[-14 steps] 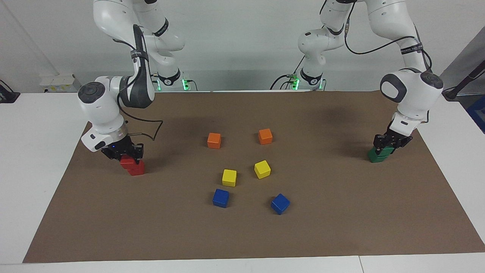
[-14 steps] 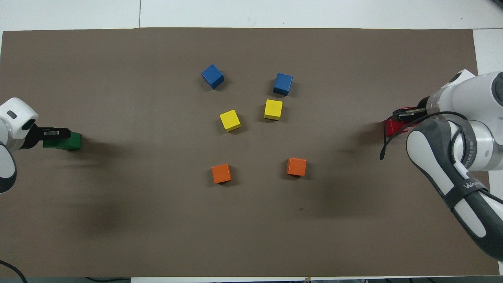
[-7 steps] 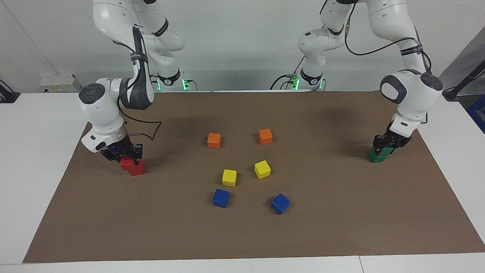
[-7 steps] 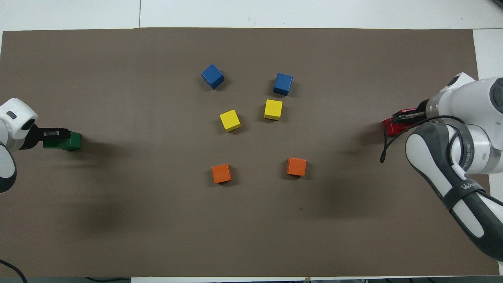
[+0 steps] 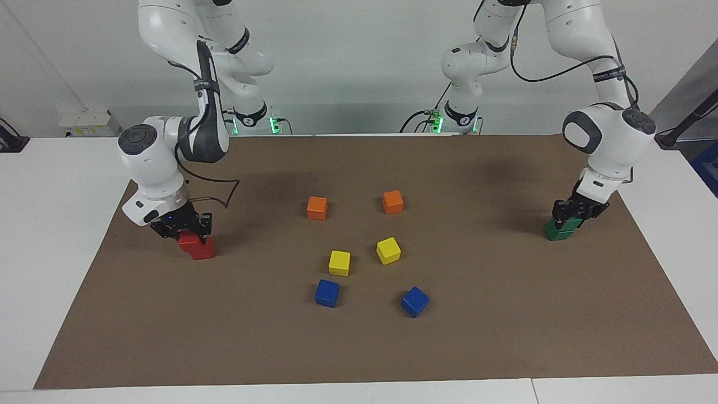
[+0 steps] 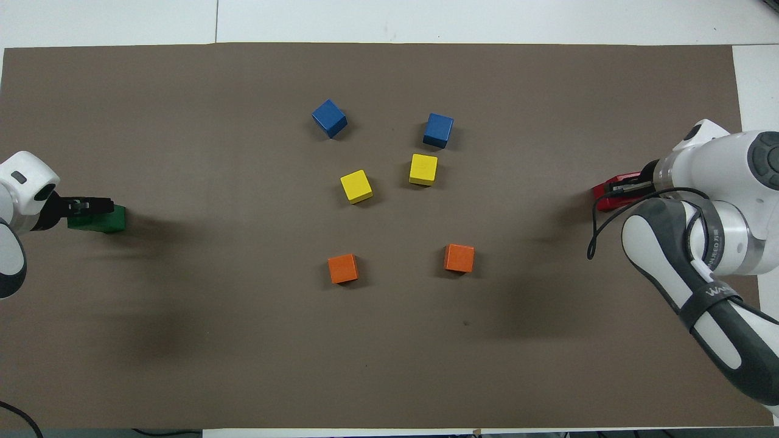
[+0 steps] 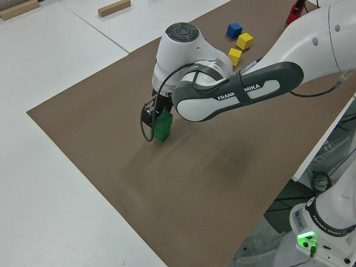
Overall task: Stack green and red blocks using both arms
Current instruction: 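Lower the green cube onto green with the left gripper while the right gripper lowers red, then open the left gripper and lift it off the green stack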
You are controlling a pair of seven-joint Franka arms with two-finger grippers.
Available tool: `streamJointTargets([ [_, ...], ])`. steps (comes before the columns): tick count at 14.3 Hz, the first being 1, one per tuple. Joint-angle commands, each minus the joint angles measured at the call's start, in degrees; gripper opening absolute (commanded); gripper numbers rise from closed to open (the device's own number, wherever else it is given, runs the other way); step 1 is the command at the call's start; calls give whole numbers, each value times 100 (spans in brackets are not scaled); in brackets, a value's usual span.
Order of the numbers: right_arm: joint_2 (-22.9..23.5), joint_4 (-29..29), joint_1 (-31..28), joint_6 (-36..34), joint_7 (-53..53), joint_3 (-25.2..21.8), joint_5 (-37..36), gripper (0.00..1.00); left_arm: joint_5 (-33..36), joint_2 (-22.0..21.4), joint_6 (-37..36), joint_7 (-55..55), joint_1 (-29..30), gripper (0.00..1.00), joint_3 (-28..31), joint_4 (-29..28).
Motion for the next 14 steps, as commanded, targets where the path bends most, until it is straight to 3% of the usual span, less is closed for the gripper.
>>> streamJointTargets([
  [1,-187,-232,-84,138,-223,66,10,0,-89,43,17,33,14,100,-22,87],
  [6,-196,-250,-49,129,-232,67,10,0,-28,210,-1045,16,-66,100,-22,1166],
  [10,-196,-250,-58,129,-232,67,10,0,-28,-62,-1774,-2,-144,100,-66,1615],
  [13,-204,-250,-58,129,-232,67,10,0,-19,-107,-2687,-404,-241,100,-84,2291],
  [14,-204,-250,-58,129,-232,58,10,6,-10,-141,-2960,-589,-276,100,-93,2450],
])
